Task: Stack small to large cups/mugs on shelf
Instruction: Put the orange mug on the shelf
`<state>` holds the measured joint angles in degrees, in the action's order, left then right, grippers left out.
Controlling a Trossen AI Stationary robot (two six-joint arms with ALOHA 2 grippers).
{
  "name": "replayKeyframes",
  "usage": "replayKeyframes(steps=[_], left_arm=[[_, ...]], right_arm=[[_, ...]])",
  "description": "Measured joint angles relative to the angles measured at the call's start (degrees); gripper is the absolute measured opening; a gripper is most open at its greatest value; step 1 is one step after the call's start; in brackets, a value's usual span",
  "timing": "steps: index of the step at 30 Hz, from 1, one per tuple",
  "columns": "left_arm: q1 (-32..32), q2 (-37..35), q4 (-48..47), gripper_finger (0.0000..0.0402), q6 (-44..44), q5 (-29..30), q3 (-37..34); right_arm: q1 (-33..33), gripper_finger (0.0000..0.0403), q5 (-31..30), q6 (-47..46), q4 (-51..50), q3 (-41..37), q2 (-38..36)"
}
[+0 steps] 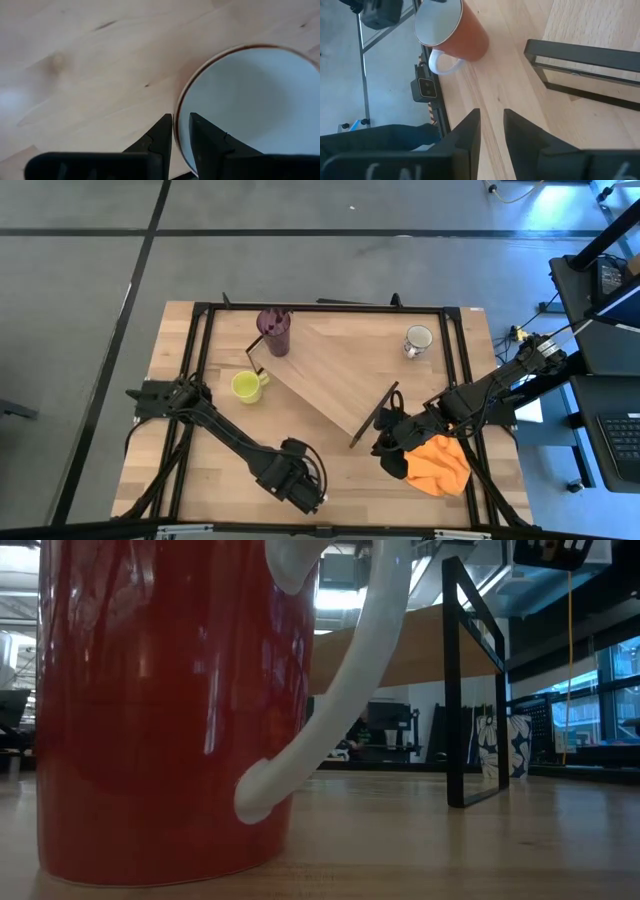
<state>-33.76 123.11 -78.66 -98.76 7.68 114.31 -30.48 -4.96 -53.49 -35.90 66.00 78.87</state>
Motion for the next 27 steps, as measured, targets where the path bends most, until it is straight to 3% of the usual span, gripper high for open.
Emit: replayKeyframes(steps=[10,19,27], left_arm=[[0.00,0.00,1.51,0.0059,0.35,-0.45,-1.91],[0.02,-0.06,1.51,0.0014,0.80,-1.64,-1.87],[0.44,-0.07,1.38,0.0016,1.77,-0.78,-1.87]], right_arm=[[0.00,0.0086,-0.02,0.03,0.00,0.00,0.00],[0.00,0.0086,-0.17,1.14,0.00,0.00,0.00],[-0.01,0.0086,-0.15,1.29,0.00,0.00,0.00]])
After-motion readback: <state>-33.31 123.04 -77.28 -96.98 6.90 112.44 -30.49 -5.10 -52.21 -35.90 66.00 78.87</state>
